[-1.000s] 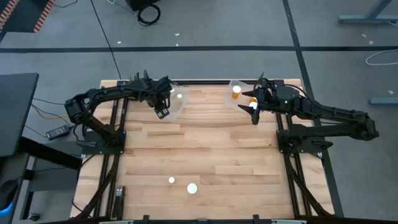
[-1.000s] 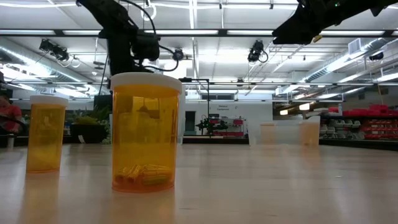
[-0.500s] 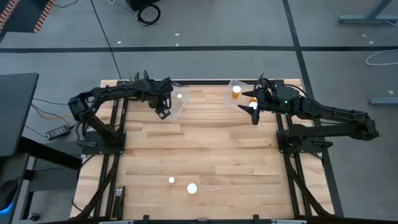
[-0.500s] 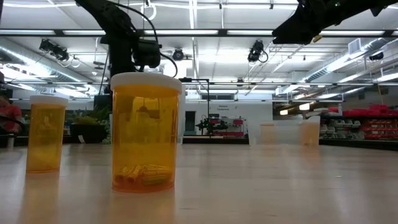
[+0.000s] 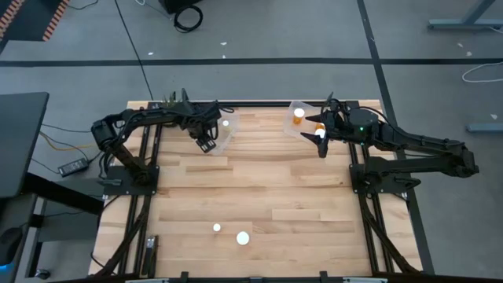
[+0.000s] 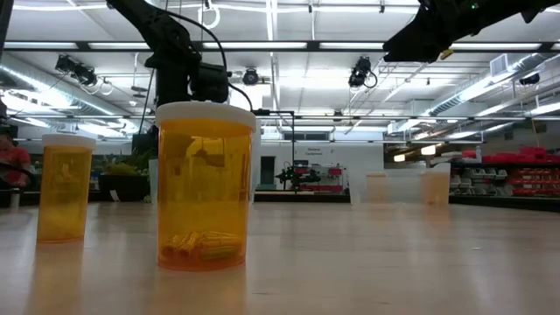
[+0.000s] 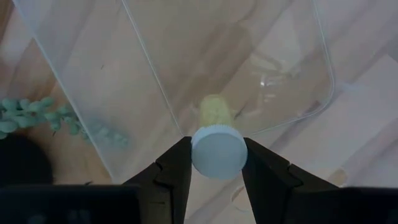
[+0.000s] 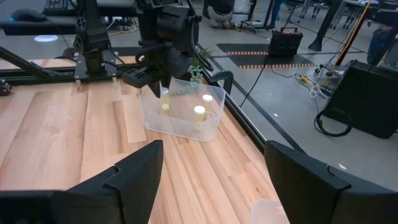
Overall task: Pick and place medicine bottles into bin by pill shape (circle, oval)
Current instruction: Put the small yellow tablet bottle into the left transparent bin, then put the small orange tablet bottle into the left transparent bin
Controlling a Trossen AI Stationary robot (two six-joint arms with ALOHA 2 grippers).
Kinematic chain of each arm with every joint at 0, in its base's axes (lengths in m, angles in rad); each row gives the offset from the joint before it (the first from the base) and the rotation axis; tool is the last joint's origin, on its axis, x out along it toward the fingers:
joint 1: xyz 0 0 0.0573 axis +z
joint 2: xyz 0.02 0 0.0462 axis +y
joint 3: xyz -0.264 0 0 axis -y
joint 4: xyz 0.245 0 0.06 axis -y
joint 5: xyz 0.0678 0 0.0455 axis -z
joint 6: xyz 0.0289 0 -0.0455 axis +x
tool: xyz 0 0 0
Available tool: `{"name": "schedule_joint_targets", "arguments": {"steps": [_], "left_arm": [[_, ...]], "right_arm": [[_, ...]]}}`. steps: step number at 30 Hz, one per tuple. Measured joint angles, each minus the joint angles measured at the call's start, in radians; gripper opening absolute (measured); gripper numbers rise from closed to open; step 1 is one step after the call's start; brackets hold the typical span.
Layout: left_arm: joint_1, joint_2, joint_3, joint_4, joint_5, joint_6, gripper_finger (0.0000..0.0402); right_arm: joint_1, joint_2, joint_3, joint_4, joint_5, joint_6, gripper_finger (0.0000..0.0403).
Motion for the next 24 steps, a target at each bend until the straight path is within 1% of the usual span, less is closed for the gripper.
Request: {"name": "schedule_joint_targets", "arguments": {"steps": [10, 18, 24], "left_arm": [[-0.001, 0.000, 0.000, -0.006, 0.000, 0.015, 0.0155], [-0.001, -0.001, 0.000, -0.007, 0.000, 0.017, 0.0193], [-0.007, -0.002, 0.062, -0.050, 0.000, 0.019, 0.0206]], "right_arm": [[0.000, 0.000, 0.000, 0.001, 0.000, 0.000, 0.0287], [0.000, 0.000, 0.000, 0.003, 0.000, 0.000, 0.0287], [0.000, 0.000, 0.000, 0.004, 0.000, 0.001, 0.0287]]}}
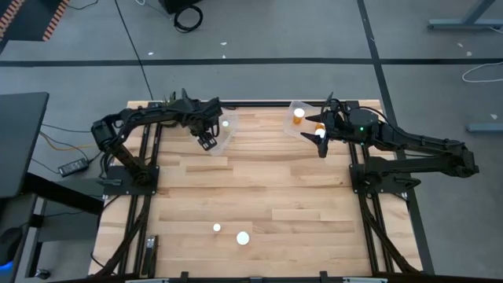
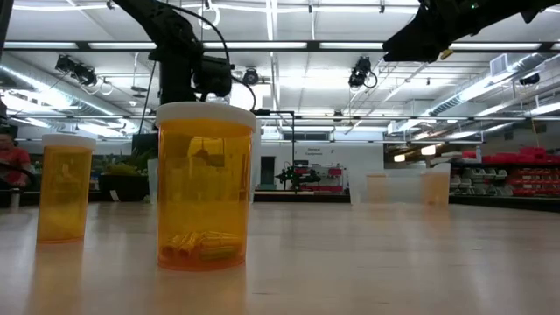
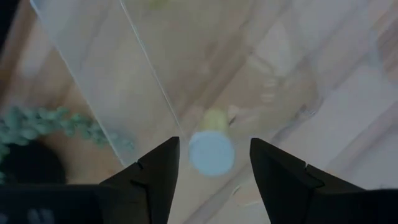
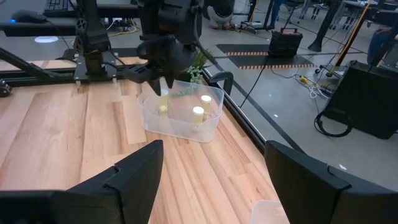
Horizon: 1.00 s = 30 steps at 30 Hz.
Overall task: Pick and place medicine bottles into bin by pill shape (circle, oval)
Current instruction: Put the small orange tablet bottle into the left transparent bin
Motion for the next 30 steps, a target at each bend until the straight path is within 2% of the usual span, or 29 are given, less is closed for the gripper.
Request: {"name": "schedule_joint_targets", "arguments": {"steps": [7, 14, 17, 26, 30], "left_arm": [[-0.052, 0.000, 0.095, -0.009, -0.010, 0.068, 0.0200], [-0.154, 0.000, 0.116, -0.003, 0.281, 0.106, 0.0195], [-0.217, 0.000, 0.116, 0.012, 0.355, 0.109, 0.0189], [-0.456, 0.000, 0.116, 0.019, 0.357, 0.091, 0.0177], [-0.572, 0.000, 0.116, 0.011, 0.277, 0.048, 0.0184]], "right_arm": [[0.000, 0.000, 0.000, 0.000, 0.000, 0.001, 0.0287], [0.000, 0.000, 0.000, 0.000, 0.000, 0.001, 0.0287], [0.000, 0.000, 0.000, 0.000, 0.000, 0.000, 0.0287], [0.000, 0.000, 0.000, 0.000, 0.000, 0.003, 0.0287], [0.000, 0.000, 0.000, 0.000, 0.000, 0.004, 0.0287]]}}
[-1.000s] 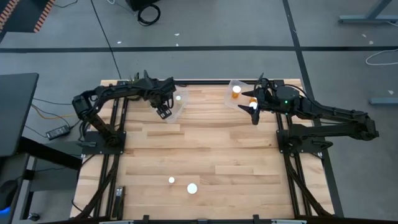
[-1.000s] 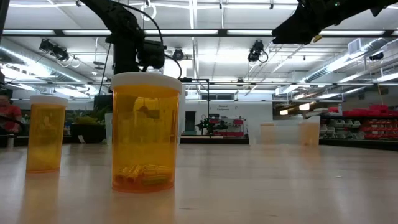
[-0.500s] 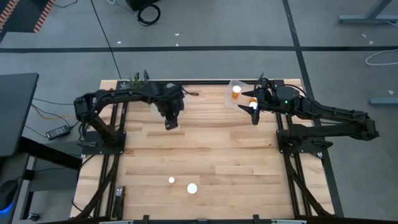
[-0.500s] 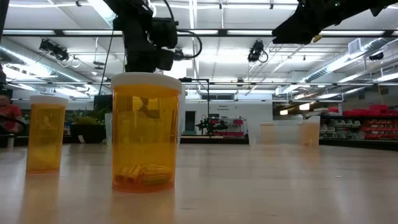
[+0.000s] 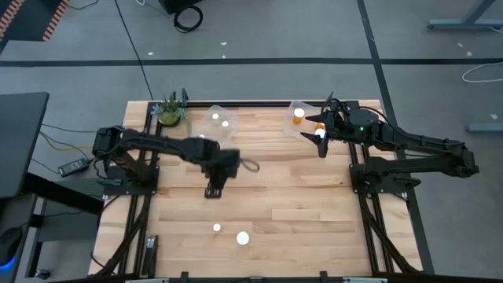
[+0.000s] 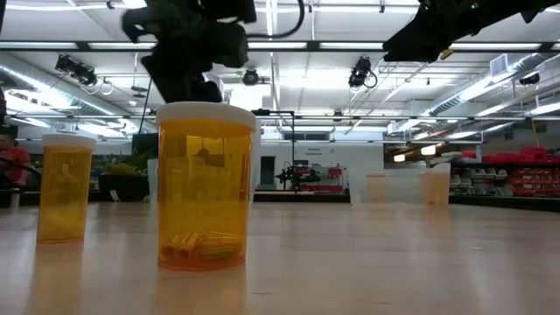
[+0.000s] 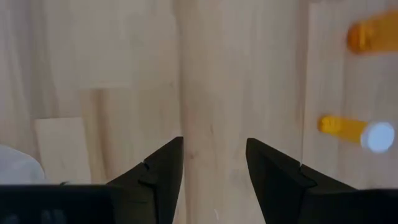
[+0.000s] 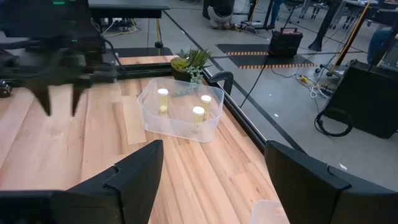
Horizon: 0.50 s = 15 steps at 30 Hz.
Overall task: Pick and place medicine bottles into bin by pill shape (circle, oval)
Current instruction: Put the small orange tablet bottle into the left transparent bin
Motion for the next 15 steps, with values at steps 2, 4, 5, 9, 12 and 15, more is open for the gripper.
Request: {"name": "schedule_joint_targets", "arguments": {"steps": [2, 4, 5, 9, 12, 15], "left_arm": [[-0.063, 0.000, 0.000, -0.011, -0.043, -0.015, 0.0189], [-0.125, 0.000, 0.000, -0.014, -0.069, -0.033, 0.0194], [-0.155, 0.000, 0.000, -0.013, -0.074, -0.043, 0.0196], [-0.268, 0.000, 0.000, -0.014, -0.109, -0.085, 0.0198], [-0.346, 0.000, 0.000, -0.019, -0.148, -0.110, 0.0194], [-0.423, 0.004, -0.003, -0.036, -0.173, -0.106, 0.0189]], "right_arm": [[0.000, 0.000, 0.000, 0.000, 0.000, 0.000, 0.0287], [0.000, 0.000, 0.000, 0.000, 0.000, 0.005, 0.0287], [0.000, 0.000, 0.000, 0.000, 0.000, 0.005, 0.0287], [0.000, 0.000, 0.000, 0.000, 0.000, 0.006, 0.0287], [0.000, 0.000, 0.000, 0.000, 0.000, 0.007, 0.0287], [0.000, 0.000, 0.000, 0.000, 0.000, 0.011, 0.0287]]}}
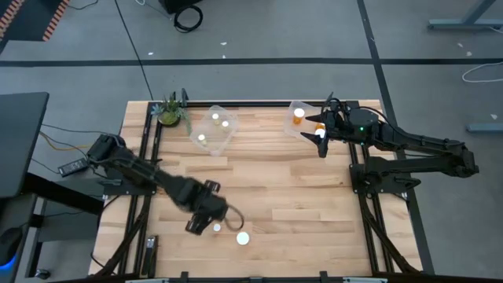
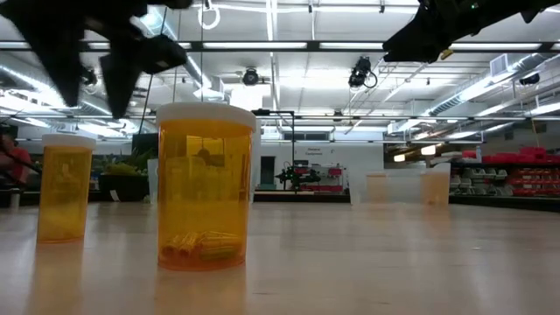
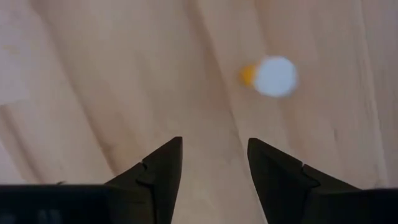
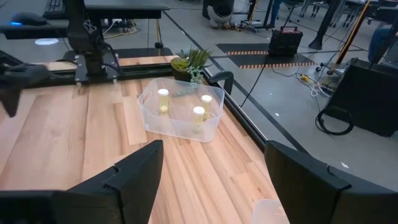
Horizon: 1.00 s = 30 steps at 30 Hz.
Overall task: Pick and place medicine bottles into bin by pill shape (circle, oval)
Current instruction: Put the small orange tablet bottle into the left transparent bin
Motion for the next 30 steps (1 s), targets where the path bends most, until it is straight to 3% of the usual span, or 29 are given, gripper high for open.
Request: {"name": "schedule_joint_targets", "arguments": {"steps": [9, 16, 30], "left_arm": [[-0.135, 0.086, -0.026, 0.042, -0.087, -0.018, 0.0194], [-0.145, 0.154, -0.026, 0.092, -0.087, -0.040, 0.0204], [-0.150, 0.155, -0.023, 0.236, -0.086, -0.016, 0.0201]], "right_arm": [[0.000, 0.000, 0.000, 0.000, 0.000, 0.000, 0.0287], [0.000, 0.000, 0.000, 0.003, 0.000, 0.002, 0.0287], [0.000, 0.000, 0.000, 0.003, 0.000, 0.003, 0.0287]]}}
